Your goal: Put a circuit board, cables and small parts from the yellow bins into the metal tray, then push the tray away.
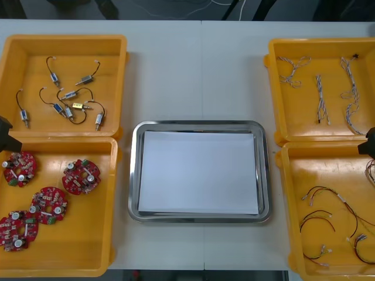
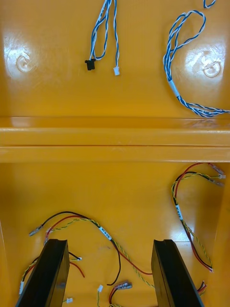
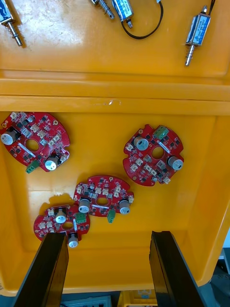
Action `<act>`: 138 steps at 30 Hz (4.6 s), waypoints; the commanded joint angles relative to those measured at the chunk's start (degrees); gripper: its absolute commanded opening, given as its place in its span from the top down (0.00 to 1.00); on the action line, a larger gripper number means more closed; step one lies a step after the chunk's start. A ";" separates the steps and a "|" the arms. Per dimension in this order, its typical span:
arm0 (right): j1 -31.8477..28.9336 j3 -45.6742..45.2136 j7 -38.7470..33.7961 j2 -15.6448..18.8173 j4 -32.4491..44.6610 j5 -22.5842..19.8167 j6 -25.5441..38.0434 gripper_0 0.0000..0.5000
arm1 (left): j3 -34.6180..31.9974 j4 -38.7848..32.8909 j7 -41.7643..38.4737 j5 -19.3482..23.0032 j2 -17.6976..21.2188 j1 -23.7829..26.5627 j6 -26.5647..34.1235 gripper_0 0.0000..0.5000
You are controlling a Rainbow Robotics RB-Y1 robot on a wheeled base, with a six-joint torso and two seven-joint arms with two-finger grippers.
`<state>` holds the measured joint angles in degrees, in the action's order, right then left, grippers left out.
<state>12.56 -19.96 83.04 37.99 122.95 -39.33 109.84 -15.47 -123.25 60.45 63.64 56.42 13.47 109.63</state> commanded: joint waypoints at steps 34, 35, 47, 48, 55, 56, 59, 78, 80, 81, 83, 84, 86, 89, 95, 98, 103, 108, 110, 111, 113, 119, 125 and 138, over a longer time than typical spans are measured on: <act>-11.77 -1.04 1.95 2.35 5.02 -3.21 0.16 0.00 | -0.27 -10.26 1.87 -6.51 -2.54 -11.71 -6.36 0.00; -12.83 -1.04 2.04 2.35 5.64 -3.38 0.16 0.00 | -0.27 -10.78 2.66 -7.04 -3.07 -12.59 -7.15 0.00; -18.54 -0.69 4.41 2.09 6.51 -5.32 -5.60 0.00 | -0.18 -12.45 7.84 -9.06 -4.83 -22.79 -18.84 0.00; -18.98 -0.60 4.76 2.09 6.51 -5.49 -6.31 0.00 | -0.18 -12.45 8.37 -9.06 -4.83 -23.66 -19.90 0.00; -21.18 -0.08 11.79 2.09 6.43 -6.28 -12.20 0.00 | 0.00 -12.45 14.35 -9.59 -4.83 -29.99 -25.52 0.00; -21.53 -0.16 12.67 2.17 6.43 -6.37 -12.99 0.00 | 0.00 -12.45 14.96 -9.68 -4.74 -30.70 -26.14 0.00; -22.93 -0.16 15.66 2.17 6.43 -6.55 -16.33 0.00 | 0.35 -12.45 16.81 -10.11 -4.56 -32.63 -28.07 0.00; -27.24 3.97 32.01 2.44 0.54 -4.53 -30.92 0.00 | 11.34 -12.19 18.39 -19.96 -0.43 -39.13 -41.52 0.00; -27.15 3.97 33.33 2.79 -0.16 -4.61 -31.27 0.00 | 12.39 -12.01 18.21 -20.84 0.01 -39.13 -42.40 0.00; -27.06 4.14 33.94 2.96 -0.43 -4.61 -31.36 0.00 | 13.09 -11.66 18.21 -21.28 0.27 -39.13 -42.92 0.00; -27.06 4.76 34.03 3.76 -1.31 -4.61 -31.71 0.00 | 14.68 -10.61 18.21 -22.16 1.06 -39.13 -44.95 0.00; -27.06 4.76 34.03 3.76 -1.31 -4.61 -31.71 0.00 | 14.68 -10.61 18.21 -22.16 1.06 -39.13 -44.95 0.00; -26.36 5.73 33.86 4.37 -2.10 -4.44 -31.97 0.00 | 16.17 -9.11 18.39 -22.77 1.59 -39.13 -47.41 0.00; -25.22 6.78 33.77 4.55 -3.50 -4.61 -31.97 0.00 | 17.93 -7.36 18.56 -23.65 2.03 -38.96 -50.31 0.00; -22.14 8.98 33.50 4.55 -7.11 -4.53 -31.97 0.00 | 20.12 -5.77 18.56 -25.32 2.47 -38.87 -52.59 0.00; -20.91 10.12 33.50 4.55 -8.43 -4.35 -31.88 0.00 | 20.83 -5.51 18.48 -25.94 2.56 -38.96 -53.21 0.00; -19.07 11.88 33.15 4.63 -9.48 -3.82 -31.88 0.00 | 22.50 -4.02 18.39 -26.90 2.82 -38.25 -54.97 0.00; -18.28 13.28 33.15 5.07 -9.66 -3.12 -31.88 0.00 | 23.99 -2.43 18.39 -27.61 2.82 -37.38 -57.08 0.00; -18.28 13.90 33.15 5.51 -9.66 -2.50 -31.88 0.00 | 24.26 -2.26 18.39 -27.78 2.91 -37.29 -57.16 0.00; -18.28 13.99 33.15 5.69 -9.75 -2.24 -31.88 0.00 | 24.26 -2.26 18.30 -27.78 2.82 -37.29 -57.08 0.00; -18.28 14.16 33.15 5.95 -9.66 -1.80 -31.88 0.00 | 24.34 -2.26 18.30 -27.69 2.82 -37.29 -57.16 0.00; -18.19 16.01 32.80 6.48 -9.75 1.89 -31.97 0.00 | 24.87 -2.26 18.39 -27.87 3.00 -37.20 -58.13 0.00; -18.10 16.18 32.27 6.30 -10.27 1.01 -31.97 0.00 | 25.05 -2.26 18.48 -28.04 3.00 -36.94 -58.13 0.34; -18.10 16.54 31.66 5.51 -12.56 0.04 -34.43 0.00 | 25.13 -2.26 18.48 -28.31 3.17 -36.85 -58.48 1.00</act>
<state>-6.39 -4.27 114.68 42.36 110.79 -38.70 76.70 8.71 -125.30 74.34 35.89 57.30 -23.93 51.80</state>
